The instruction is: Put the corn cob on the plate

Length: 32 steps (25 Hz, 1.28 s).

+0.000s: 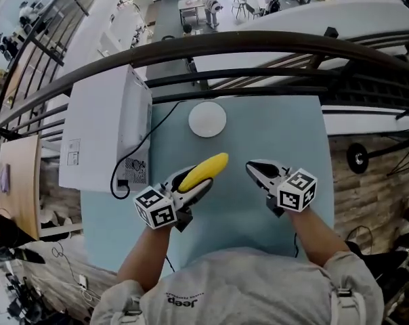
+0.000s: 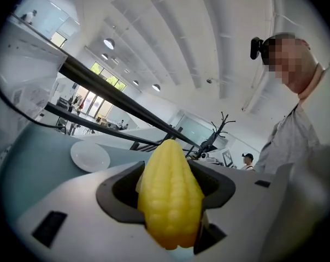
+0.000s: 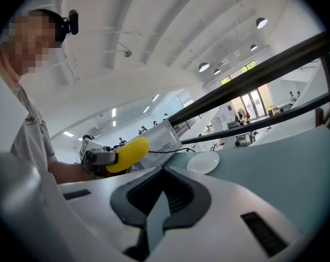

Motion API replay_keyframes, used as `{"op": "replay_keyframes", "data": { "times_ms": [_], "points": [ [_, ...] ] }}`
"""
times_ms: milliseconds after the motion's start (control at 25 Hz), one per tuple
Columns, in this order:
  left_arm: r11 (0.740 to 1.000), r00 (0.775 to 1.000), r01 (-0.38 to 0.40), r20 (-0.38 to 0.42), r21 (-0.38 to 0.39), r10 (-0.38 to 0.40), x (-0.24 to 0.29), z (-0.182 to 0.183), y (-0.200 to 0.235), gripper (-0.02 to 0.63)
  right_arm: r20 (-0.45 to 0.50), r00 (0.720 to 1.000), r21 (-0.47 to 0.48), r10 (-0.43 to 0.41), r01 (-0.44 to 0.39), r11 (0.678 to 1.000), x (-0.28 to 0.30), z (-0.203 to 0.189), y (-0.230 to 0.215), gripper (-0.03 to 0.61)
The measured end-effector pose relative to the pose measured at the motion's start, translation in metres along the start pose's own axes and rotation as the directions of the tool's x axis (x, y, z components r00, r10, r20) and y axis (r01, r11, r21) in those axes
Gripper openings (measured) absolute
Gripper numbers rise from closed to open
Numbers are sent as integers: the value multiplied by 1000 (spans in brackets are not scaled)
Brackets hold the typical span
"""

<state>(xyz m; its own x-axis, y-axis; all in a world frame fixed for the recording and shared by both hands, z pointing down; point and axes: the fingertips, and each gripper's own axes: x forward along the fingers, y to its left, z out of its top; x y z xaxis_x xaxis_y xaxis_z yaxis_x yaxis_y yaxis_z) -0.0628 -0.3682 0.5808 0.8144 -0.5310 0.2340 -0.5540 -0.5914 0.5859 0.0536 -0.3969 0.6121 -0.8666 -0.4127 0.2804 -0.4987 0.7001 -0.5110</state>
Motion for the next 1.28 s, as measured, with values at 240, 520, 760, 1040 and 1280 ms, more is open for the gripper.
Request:
{"op": "replay_keyframes", "data": {
  "times_ms": [240, 520, 760, 1040, 1280],
  "points": [
    [999, 999, -26, 21, 48, 25, 24, 23, 48, 252, 5, 1000, 14, 2, -2, 1000, 28, 2, -35, 17],
    [995, 997, -66, 40, 75, 63, 40, 38, 96, 252, 22, 1000, 12, 6, -7, 1000, 56, 10, -68, 17],
    [991, 994, -109, 29, 73, 107, 57, 34, 136, 252, 14, 1000, 23, 25, -26, 999, 80, 3, -84, 17],
    [985, 987, -158, -3, 73, 158, 90, 29, 176, 252, 15, 999, 29, 43, -43, 999, 103, -1, -103, 17],
    [978, 983, -180, -13, 110, 182, 108, 32, 197, 252, 53, 997, 18, 64, -65, 998, 116, 9, -113, 17]
  ]
}}
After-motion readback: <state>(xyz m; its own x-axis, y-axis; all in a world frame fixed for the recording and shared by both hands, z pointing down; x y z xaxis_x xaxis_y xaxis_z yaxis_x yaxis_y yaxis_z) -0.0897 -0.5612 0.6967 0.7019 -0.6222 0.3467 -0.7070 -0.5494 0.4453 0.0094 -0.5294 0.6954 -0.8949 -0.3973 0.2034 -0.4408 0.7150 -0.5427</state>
